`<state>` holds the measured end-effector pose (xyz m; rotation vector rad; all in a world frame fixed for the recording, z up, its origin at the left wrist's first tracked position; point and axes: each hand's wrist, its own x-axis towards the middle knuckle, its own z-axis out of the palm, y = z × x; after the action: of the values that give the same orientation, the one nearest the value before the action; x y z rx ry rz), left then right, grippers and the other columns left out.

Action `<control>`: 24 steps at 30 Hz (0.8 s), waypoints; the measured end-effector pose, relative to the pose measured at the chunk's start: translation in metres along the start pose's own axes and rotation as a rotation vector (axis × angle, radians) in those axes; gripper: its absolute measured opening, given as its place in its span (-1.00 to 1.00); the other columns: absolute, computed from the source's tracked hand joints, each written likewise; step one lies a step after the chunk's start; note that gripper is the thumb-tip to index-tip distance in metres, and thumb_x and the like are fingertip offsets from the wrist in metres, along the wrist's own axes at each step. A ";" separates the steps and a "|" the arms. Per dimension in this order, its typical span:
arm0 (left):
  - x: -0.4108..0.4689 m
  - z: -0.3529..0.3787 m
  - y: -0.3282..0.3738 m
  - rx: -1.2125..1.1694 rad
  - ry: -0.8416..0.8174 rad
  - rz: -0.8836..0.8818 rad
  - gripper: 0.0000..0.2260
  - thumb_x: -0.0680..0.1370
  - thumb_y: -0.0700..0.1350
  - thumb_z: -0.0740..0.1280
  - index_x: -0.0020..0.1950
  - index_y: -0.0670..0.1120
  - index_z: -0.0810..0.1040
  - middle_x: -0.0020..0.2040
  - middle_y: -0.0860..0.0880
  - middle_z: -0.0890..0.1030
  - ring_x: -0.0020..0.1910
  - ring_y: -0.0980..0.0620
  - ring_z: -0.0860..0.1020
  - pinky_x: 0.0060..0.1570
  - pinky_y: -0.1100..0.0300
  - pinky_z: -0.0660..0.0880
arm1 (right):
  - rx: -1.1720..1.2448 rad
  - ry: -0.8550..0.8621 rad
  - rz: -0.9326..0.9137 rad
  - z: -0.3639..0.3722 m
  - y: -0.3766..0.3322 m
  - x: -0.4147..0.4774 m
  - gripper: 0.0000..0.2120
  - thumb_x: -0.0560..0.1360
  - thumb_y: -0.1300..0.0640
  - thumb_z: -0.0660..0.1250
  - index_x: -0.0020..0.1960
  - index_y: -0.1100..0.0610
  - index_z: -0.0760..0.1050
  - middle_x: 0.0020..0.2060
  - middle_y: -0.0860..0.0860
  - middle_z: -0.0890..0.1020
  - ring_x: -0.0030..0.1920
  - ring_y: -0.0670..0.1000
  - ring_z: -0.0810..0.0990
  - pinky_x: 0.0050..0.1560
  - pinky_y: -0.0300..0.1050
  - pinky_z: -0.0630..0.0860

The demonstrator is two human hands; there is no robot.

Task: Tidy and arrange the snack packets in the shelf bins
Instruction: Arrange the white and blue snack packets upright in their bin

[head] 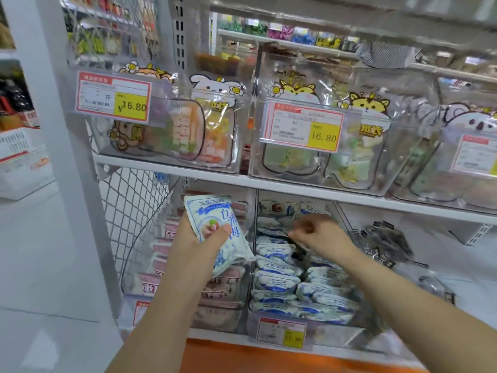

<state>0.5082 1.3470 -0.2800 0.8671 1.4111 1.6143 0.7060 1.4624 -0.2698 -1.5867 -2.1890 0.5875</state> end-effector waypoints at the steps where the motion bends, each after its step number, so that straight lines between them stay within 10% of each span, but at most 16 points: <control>1: 0.002 0.000 -0.001 0.013 0.003 -0.006 -0.82 0.51 -0.15 0.39 0.00 0.09 0.48 -0.08 0.05 0.67 -0.18 0.11 0.67 -0.22 0.17 0.55 | -0.144 -0.086 0.010 0.000 0.008 0.014 -0.73 0.47 0.06 0.39 0.16 0.08 0.54 0.07 0.01 0.63 -0.10 -0.12 0.50 -0.20 -0.37 0.33; 7: 0.002 0.006 0.000 0.129 0.016 -0.001 -0.78 0.51 0.00 0.38 0.14 0.11 0.48 -0.06 0.14 0.64 -0.11 0.19 0.61 -0.14 0.21 0.49 | -0.347 -0.314 0.179 0.011 0.024 0.058 -0.50 0.45 0.03 0.40 0.35 0.05 0.39 0.24 0.01 0.52 0.17 0.04 0.53 0.08 -0.17 0.48; 10: 0.001 0.006 0.001 0.168 0.026 0.007 -0.76 0.51 0.03 0.36 0.15 0.07 0.49 -0.07 0.12 0.65 -0.11 0.17 0.62 -0.15 0.23 0.48 | -0.501 -0.246 0.133 0.017 0.025 0.062 -0.80 0.51 -0.03 0.28 -0.02 0.11 0.49 -0.07 0.05 0.59 -0.10 0.05 0.57 -0.18 -0.13 0.53; 13: -0.002 0.005 0.002 0.249 0.027 0.063 -0.75 0.53 0.02 0.34 0.19 0.08 0.47 -0.06 0.16 0.62 -0.17 0.31 0.57 -0.29 0.38 0.38 | -0.532 -0.070 0.050 0.014 0.028 0.051 -0.65 0.58 -0.11 0.10 -0.30 0.04 0.36 -0.29 -0.01 0.52 -0.21 0.06 0.53 -0.11 -0.07 0.51; 19: -0.011 0.007 0.004 0.366 -0.025 0.135 -0.44 0.59 0.06 0.21 0.50 0.23 0.01 0.09 0.36 0.44 0.03 0.20 0.44 0.01 0.23 0.31 | -0.132 0.377 -0.213 -0.015 -0.001 -0.012 -0.61 0.48 0.24 0.30 -0.40 -0.06 0.23 -0.50 -0.11 0.36 -0.47 -0.09 0.36 -0.43 -0.34 0.23; 24: -0.014 0.016 -0.004 0.375 -0.072 0.098 -0.47 0.63 0.02 0.11 0.52 0.24 -0.08 0.40 0.10 0.38 0.29 0.04 0.41 0.22 0.10 0.32 | 0.424 0.244 -0.126 -0.008 -0.027 -0.057 -0.84 0.44 0.26 0.37 -0.30 0.28 0.50 -0.49 0.09 0.45 -0.44 -0.07 0.35 -0.36 -0.20 0.33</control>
<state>0.5289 1.3417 -0.2817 1.2133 1.6712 1.3921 0.7057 1.4020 -0.2520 -1.2197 -1.8202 0.7198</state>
